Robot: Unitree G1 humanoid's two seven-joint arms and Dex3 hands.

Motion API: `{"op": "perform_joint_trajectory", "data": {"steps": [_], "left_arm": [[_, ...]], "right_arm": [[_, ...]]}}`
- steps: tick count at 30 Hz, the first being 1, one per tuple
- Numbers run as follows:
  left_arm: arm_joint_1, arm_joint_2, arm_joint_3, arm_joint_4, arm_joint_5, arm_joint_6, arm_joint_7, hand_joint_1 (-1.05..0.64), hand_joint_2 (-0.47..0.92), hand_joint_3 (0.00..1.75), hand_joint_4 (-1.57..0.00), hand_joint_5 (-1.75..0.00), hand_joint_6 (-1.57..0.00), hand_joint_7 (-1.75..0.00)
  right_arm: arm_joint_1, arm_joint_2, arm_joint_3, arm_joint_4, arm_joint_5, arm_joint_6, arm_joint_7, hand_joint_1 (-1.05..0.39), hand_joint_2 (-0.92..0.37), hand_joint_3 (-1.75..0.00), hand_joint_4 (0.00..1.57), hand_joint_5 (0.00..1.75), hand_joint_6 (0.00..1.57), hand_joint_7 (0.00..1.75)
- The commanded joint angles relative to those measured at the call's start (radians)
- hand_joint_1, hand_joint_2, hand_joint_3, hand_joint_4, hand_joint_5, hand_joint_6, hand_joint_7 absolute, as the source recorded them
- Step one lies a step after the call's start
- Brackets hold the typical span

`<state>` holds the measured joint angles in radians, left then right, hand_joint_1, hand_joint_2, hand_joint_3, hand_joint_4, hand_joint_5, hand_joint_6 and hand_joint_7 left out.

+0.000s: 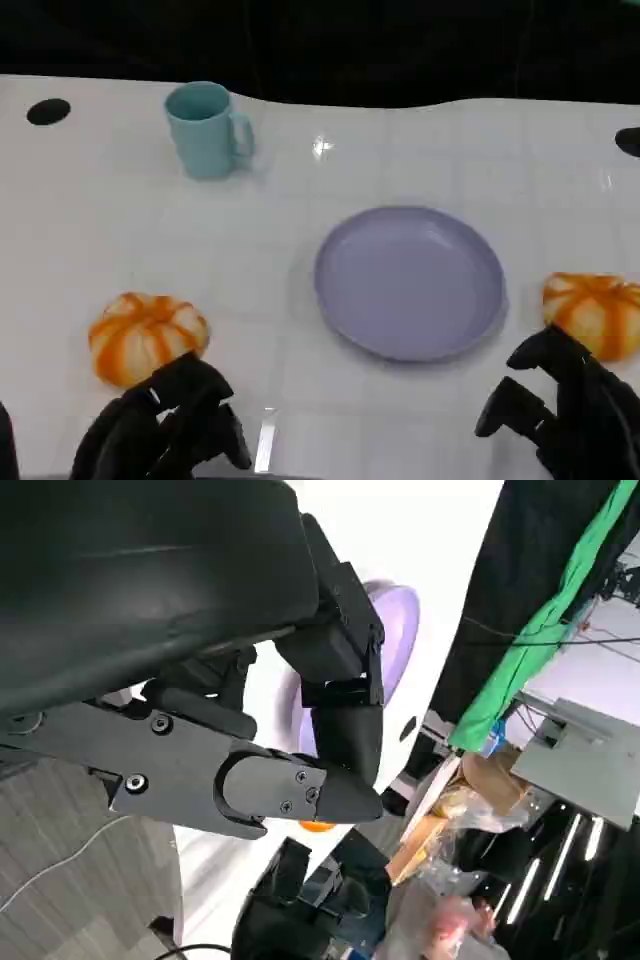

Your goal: Grasp the bread from the table and place it into the plate.

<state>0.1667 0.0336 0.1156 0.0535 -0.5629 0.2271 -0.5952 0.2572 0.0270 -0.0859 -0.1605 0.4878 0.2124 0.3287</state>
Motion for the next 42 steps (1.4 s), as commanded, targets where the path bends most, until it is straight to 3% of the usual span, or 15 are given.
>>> {"op": "perform_joint_trajectory", "data": {"steps": [1, 35, 38, 41, 42], "left_arm": [[0.003, 0.016, 0.005, -0.011, 0.005, -0.003, 0.0, -0.58, 0.92, 0.17, -0.7, -1.7, -0.69, -1.27], [0.01, 0.016, 0.006, -0.035, 0.026, -0.027, 0.013, -0.6, 0.92, 0.13, -0.67, -1.69, -0.67, -1.28], [0.04, 0.019, -0.023, -0.084, 0.153, -0.161, 0.056, -0.57, 0.92, 0.17, -0.68, -1.46, -0.66, -1.06], [0.062, 0.024, -0.037, -0.129, 0.207, -0.209, 0.081, -0.55, 0.92, 0.18, -0.67, -1.29, -0.69, -0.83], [0.069, 0.029, -0.042, -0.145, 0.225, -0.222, 0.088, -0.57, 0.92, 0.13, -0.61, -1.19, -0.67, -0.68]], "right_arm": [[0.003, -0.011, -0.007, -0.008, 0.004, -0.002, 0.004, -0.48, -0.92, -0.43, 0.62, 1.75, 0.36, 1.75], [0.003, 0.002, -0.001, -0.012, -0.019, -0.012, 0.006, -0.5, -0.92, -0.42, 0.64, 1.75, 0.39, 1.75], [0.003, -0.001, -0.003, -0.016, -0.014, 0.0, 0.006, -0.5, -0.92, -0.42, 0.63, 1.75, 0.39, 1.75], [0.003, 0.0, -0.003, -0.016, -0.011, 0.0, 0.008, -0.49, -0.92, -0.43, 0.62, 1.75, 0.39, 1.75], [0.003, 0.0, -0.003, -0.017, -0.014, -0.002, 0.006, -0.49, -0.92, -0.43, 0.62, 1.75, 0.38, 1.74]]}}
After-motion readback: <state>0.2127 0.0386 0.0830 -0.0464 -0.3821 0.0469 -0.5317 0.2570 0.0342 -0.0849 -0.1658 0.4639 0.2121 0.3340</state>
